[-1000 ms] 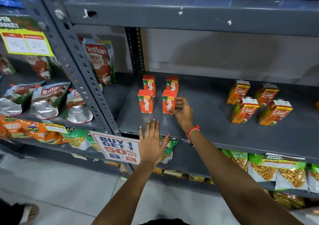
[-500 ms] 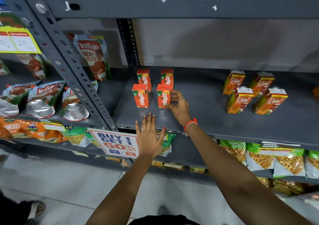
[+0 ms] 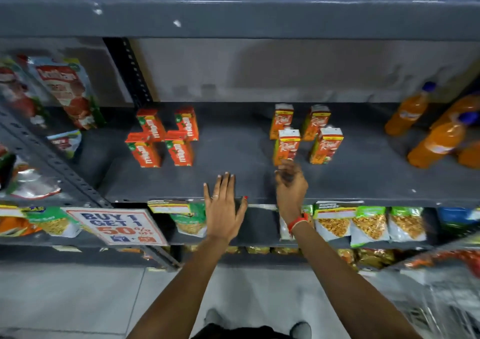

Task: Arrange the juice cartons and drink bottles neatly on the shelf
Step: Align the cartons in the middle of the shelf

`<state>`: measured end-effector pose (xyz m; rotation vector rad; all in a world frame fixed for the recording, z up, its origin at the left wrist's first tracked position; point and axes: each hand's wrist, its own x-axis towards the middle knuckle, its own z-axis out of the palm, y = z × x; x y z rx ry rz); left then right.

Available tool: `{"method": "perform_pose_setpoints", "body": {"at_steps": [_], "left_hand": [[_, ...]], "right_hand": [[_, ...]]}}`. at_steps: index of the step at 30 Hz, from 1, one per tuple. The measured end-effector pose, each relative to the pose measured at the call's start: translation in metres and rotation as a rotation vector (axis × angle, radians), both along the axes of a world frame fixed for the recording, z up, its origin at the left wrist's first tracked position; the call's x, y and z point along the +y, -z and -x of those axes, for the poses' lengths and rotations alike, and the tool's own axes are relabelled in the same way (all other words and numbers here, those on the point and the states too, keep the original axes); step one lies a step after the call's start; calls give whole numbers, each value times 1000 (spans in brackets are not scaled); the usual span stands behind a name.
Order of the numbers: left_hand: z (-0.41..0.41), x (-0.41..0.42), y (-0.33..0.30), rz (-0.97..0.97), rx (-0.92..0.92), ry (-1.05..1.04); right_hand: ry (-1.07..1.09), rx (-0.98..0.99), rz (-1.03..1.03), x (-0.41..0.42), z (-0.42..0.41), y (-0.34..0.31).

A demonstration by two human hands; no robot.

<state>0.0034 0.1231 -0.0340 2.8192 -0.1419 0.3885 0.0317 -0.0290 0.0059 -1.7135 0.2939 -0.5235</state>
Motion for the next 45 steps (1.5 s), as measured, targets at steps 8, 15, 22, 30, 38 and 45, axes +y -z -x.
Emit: {"method": "perform_pose_setpoints", "body": {"at_steps": [8, 15, 22, 30, 38, 45], "left_hand": [[-41, -75, -38, 560, 115, 170], [-79, -101, -58, 881, 260, 132], [-94, -101, -48, 878, 226, 10], [-95, -105, -50, 882, 184, 0], [-94, -103, -52, 879, 227, 9], [-93, -101, -52, 904, 255, 24]], "right_hand": [[202, -25, -8, -85, -14, -17], [-128, 182, -43, -127, -50, -18], [-285, 208, -19, -150, -57, -15], [-313, 213, -20, -155, -58, -10], [-352, 224, -7, -149, -55, -15], [-337, 217, -11, -146, -55, -15]]}}
